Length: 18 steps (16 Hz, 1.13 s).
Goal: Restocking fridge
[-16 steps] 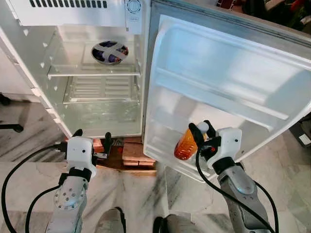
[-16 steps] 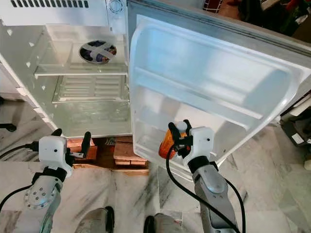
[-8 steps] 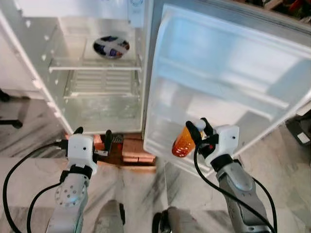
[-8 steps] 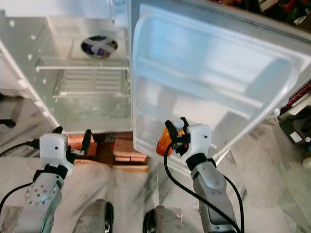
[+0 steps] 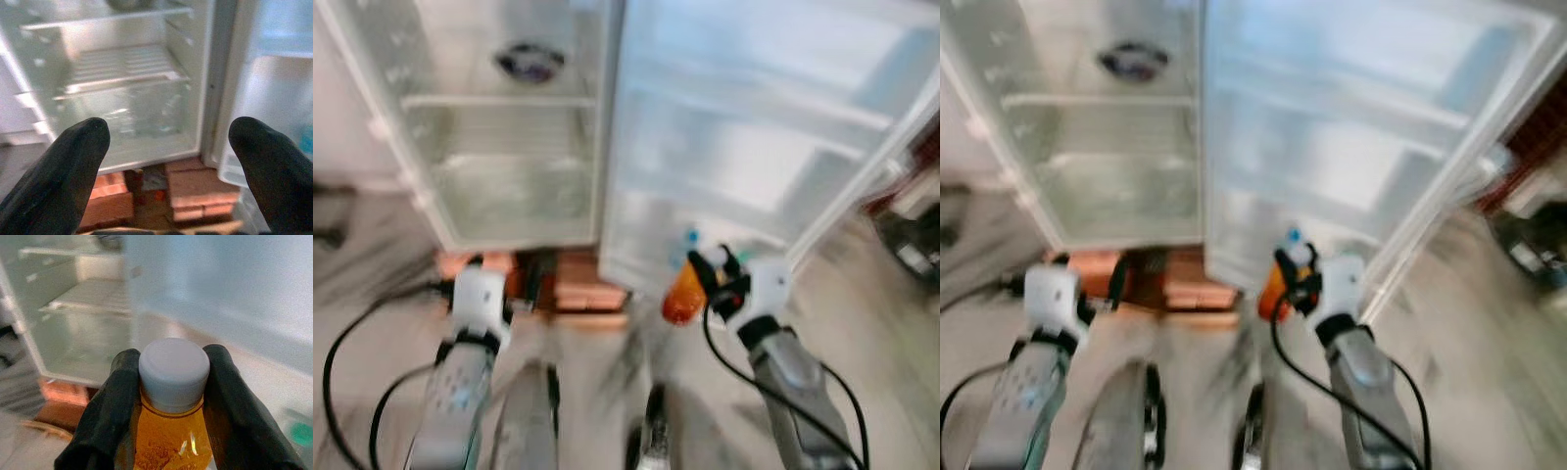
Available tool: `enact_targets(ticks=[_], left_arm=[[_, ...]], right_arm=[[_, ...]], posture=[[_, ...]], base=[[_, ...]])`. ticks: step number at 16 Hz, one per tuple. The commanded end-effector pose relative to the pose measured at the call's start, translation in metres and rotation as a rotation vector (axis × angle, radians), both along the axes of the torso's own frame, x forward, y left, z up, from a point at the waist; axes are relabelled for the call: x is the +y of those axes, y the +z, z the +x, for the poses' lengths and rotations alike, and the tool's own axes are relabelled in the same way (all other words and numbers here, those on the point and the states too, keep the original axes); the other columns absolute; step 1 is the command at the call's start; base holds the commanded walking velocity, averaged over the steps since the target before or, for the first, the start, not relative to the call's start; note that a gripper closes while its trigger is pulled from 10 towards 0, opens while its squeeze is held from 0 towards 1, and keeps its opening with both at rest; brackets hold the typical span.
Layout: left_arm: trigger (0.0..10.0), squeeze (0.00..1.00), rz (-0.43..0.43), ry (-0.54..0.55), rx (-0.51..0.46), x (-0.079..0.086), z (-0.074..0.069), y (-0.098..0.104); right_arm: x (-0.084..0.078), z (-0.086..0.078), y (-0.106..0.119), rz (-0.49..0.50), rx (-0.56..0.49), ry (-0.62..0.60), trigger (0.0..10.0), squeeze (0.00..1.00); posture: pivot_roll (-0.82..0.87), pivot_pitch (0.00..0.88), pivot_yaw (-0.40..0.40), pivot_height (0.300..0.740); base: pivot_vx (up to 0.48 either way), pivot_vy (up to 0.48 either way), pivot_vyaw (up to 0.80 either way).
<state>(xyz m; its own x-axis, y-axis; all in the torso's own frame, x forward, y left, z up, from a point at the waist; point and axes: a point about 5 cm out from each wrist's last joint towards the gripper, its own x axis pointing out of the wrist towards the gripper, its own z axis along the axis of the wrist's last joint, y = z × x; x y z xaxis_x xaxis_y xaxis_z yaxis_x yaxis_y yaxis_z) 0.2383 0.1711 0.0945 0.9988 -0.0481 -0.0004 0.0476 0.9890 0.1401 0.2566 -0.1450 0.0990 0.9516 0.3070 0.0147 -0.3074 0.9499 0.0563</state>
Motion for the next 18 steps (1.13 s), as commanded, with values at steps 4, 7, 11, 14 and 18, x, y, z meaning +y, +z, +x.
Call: enact_targets(ticks=[4,7,11,14,18], left_arm=[[10.0,0.00,0.008,0.034,0.061,0.003,-0.007,-0.013],[10.0,0.00,-0.002,0.050,0.062,0.003,-0.008,-0.014],[10.0,0.00,0.001,0.034,0.060,0.002,-0.006,-0.013],[10.0,0.00,-0.004,0.029,0.062,0.000,-0.003,-0.013],[10.0,0.00,-0.005,0.029,0.068,-0.001,-0.005,-0.015]], right_arm=[[0.004,0.011,0.008,0.111,0.010,-0.036,10.0,0.00],[0.007,0.018,0.009,0.113,0.002,-0.030,10.0,0.00],[0.008,0.017,0.010,0.110,0.000,-0.025,10.0,0.00],[0.008,0.015,0.007,0.060,-0.010,-0.004,10.0,0.00],[0.011,0.013,0.006,0.056,-0.009,0.012,10.0,0.00]], posture=[[0.13,0.155,-0.134,0.640],[0.13,0.165,-0.137,0.640],[0.12,0.165,-0.130,0.640],[0.11,0.163,-0.128,0.640],[0.12,0.162,-0.135,0.640]], base=[[0.000,0.000,0.00],[0.000,0.000,0.00],[0.257,0.000,0.00],[0.257,0.000,0.00],[0.291,0.260,0.00]])
